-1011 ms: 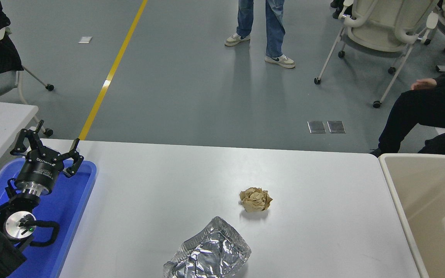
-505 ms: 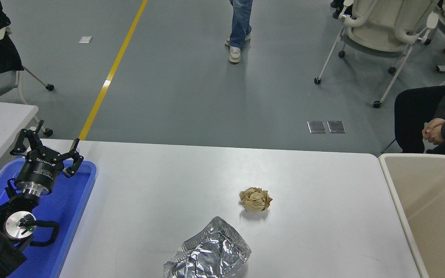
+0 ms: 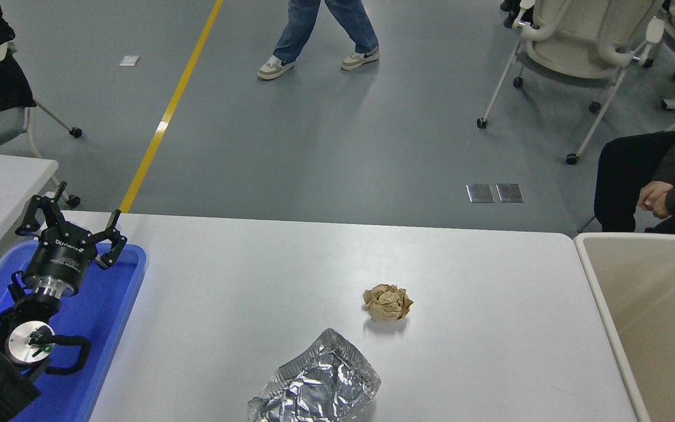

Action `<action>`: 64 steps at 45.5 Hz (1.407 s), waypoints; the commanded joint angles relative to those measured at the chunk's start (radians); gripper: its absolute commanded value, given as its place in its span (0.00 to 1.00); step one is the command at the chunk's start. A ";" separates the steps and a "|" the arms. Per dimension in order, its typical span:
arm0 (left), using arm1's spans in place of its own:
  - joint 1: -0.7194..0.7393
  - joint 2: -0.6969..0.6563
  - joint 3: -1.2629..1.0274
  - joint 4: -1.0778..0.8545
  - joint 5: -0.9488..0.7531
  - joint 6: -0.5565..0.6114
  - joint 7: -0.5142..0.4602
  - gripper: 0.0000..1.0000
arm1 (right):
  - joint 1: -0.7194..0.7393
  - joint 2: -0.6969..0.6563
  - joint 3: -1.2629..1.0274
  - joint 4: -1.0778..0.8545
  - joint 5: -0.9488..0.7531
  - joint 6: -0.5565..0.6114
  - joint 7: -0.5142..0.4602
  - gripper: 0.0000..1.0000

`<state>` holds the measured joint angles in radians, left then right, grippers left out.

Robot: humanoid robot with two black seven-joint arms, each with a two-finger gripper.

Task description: Clean the table surface

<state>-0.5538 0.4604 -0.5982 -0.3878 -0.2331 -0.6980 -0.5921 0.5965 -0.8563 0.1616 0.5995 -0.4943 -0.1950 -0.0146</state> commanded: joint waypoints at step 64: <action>0.000 0.000 0.000 0.000 0.000 0.000 0.000 1.00 | -0.119 0.488 0.728 0.396 0.430 -0.011 0.105 0.99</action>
<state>-0.5538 0.4603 -0.5983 -0.3879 -0.2332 -0.6981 -0.5922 0.5078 -0.4855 0.8031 1.0094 -0.0708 -0.2052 0.0589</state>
